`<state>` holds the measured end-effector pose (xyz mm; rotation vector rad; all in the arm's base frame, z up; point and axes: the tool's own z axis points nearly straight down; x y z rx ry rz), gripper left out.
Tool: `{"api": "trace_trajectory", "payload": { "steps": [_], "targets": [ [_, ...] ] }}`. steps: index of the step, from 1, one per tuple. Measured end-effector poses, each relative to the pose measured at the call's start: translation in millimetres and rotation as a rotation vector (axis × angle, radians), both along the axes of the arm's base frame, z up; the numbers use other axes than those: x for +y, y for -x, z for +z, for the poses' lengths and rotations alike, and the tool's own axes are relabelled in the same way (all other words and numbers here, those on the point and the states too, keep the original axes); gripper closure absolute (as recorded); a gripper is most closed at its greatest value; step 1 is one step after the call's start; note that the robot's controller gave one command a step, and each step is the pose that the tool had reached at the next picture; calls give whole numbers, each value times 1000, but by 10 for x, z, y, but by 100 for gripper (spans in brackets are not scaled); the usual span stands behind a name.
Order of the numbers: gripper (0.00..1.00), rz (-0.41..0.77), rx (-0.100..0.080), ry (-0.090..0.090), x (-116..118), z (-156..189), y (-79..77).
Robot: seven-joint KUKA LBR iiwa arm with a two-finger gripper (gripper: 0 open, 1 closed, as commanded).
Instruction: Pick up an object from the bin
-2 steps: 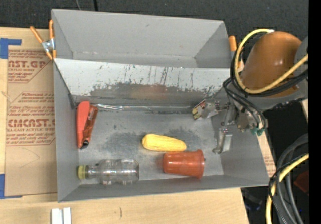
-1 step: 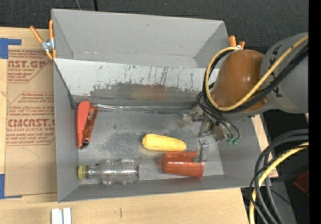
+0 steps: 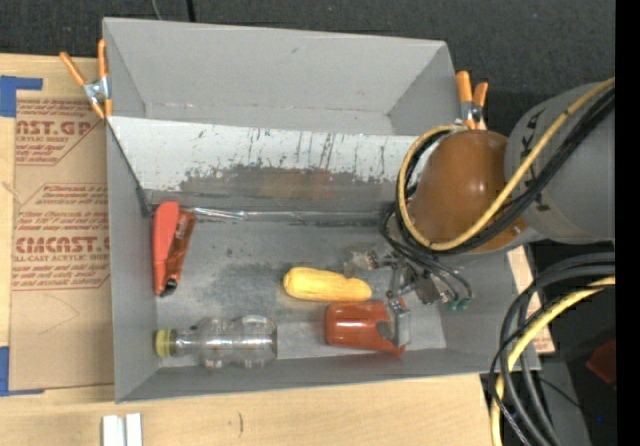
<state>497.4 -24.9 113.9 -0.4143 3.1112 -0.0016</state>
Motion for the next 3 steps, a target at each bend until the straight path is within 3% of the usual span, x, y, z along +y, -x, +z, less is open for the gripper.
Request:
{"api": "trace_trajectory", "payload": {
  "steps": [3],
  "targets": [
    [0,-4,-25,4,450,-341,0]
  ]
}}
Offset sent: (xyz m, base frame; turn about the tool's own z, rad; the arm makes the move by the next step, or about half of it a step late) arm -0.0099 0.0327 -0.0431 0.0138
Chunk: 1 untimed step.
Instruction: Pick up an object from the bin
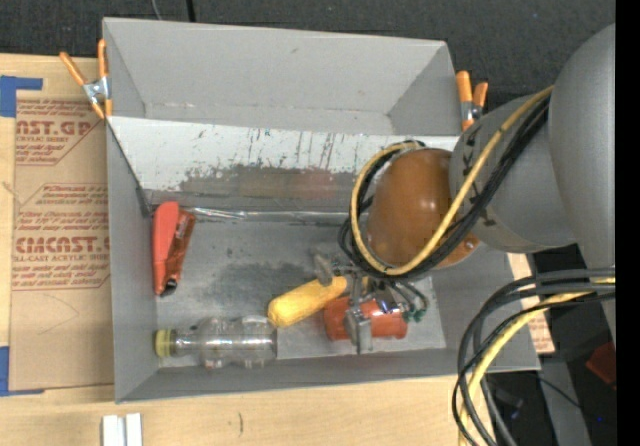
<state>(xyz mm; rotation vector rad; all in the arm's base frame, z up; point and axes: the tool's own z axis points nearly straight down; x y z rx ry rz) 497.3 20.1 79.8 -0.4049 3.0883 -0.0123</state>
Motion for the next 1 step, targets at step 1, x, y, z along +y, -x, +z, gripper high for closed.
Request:
{"api": "trace_trajectory", "payload": {
  "steps": [1],
  "targets": [
    [0,30,-2,-5,268,-39,46]
  ]
}}
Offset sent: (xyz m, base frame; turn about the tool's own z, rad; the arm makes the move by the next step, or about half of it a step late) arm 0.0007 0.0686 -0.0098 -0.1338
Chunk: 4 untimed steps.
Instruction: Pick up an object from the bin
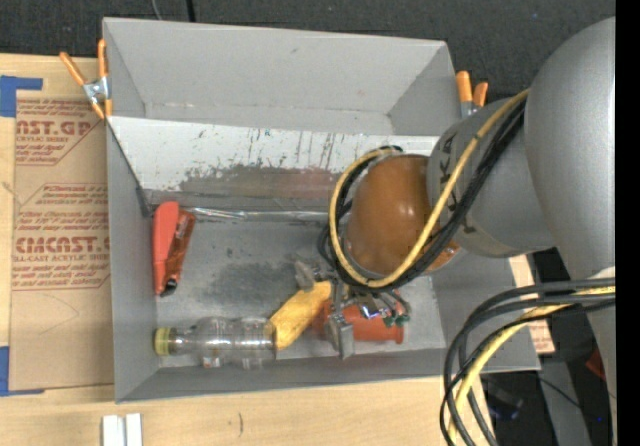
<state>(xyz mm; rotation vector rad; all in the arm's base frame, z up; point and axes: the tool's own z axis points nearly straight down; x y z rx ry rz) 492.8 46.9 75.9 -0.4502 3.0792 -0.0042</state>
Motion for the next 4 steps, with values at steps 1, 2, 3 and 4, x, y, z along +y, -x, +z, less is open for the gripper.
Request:
{"api": "trace_trajectory", "payload": {
  "steps": [1,2,3,4],
  "targets": [
    [100,105,1,8,428,-62,-53],
    [100,105,1,8,428,-62,-53],
    [100,77,-1,7,616,1173,-31],
    [100,77,-1,7,617,1173,-31]
  ]
}}
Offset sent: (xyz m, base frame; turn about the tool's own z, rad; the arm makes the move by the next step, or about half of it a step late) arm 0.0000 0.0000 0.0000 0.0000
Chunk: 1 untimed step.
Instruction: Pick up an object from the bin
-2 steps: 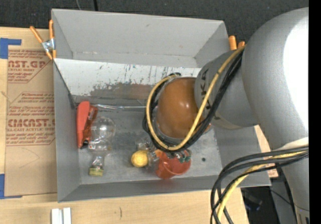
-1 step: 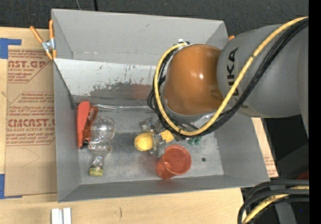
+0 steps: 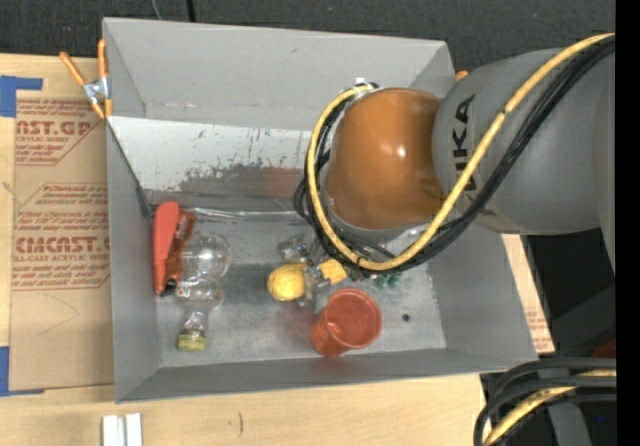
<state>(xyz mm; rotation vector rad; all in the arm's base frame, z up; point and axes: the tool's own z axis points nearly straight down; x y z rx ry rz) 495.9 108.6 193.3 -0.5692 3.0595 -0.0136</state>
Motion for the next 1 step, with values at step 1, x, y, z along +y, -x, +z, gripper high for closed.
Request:
{"api": "trace_trajectory", "payload": {
  "steps": [1],
  "targets": [
    [100,2,-3,-1,121,1050,-79]
  ]
}}
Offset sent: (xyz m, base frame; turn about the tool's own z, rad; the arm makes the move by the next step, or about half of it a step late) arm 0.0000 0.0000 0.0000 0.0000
